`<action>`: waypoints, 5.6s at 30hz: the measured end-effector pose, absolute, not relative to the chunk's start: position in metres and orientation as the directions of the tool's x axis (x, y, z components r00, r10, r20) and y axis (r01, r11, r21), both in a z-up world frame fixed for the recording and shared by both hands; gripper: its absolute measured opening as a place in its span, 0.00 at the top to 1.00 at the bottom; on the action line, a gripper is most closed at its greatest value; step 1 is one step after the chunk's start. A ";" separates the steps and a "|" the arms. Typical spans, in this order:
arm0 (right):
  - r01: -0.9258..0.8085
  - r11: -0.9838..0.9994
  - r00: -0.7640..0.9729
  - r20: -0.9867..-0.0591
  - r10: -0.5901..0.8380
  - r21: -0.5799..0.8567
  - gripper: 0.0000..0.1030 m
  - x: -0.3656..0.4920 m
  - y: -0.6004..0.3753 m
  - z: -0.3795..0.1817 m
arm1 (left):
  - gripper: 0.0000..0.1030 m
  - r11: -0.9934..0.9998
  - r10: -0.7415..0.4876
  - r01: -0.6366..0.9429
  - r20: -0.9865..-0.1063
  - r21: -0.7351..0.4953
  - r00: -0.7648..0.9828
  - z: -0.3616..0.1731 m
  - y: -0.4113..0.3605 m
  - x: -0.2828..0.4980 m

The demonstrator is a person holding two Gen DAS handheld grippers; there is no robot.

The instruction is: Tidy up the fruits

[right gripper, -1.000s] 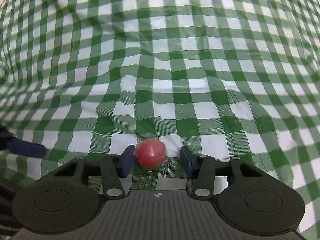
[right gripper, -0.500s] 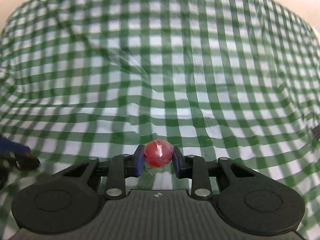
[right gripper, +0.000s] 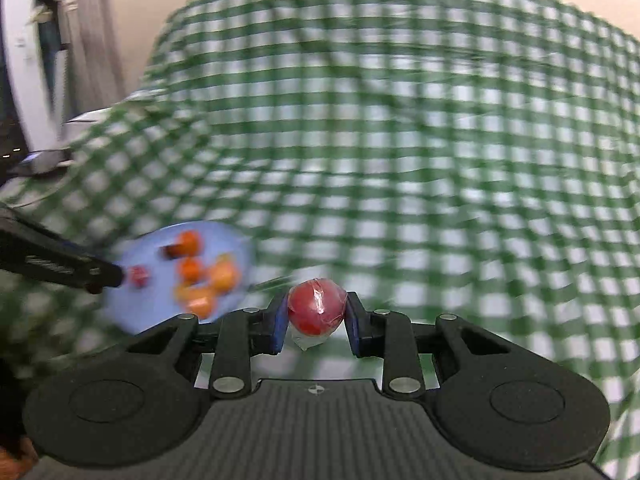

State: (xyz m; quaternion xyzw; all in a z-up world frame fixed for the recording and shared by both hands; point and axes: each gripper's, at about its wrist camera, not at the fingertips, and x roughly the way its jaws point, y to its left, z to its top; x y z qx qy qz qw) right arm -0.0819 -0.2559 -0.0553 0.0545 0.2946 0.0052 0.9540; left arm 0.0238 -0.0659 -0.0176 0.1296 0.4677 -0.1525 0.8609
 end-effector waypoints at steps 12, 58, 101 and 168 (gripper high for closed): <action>-0.183 0.982 0.791 -0.586 0.176 0.048 0.70 -0.126 -0.153 -0.041 | 0.76 0.951 -0.145 0.307 -0.825 0.036 0.546 -0.010 0.004 -0.041; -0.172 0.984 0.763 -0.627 0.159 0.039 0.70 -0.021 -0.141 -0.062 | 0.76 0.969 -0.137 0.249 -0.812 0.011 0.568 -0.021 -0.012 0.069; -0.148 0.988 0.718 -0.691 0.082 -0.037 0.03 -0.025 -0.139 -0.067 | 0.00 0.967 -0.051 0.234 -0.818 0.104 0.574 -0.036 -0.001 0.047; -0.042 0.998 0.791 -0.611 0.000 -0.054 0.01 -0.097 -0.133 -0.035 | 0.00 0.962 -0.004 0.217 -0.788 0.166 0.616 -0.003 0.003 -0.026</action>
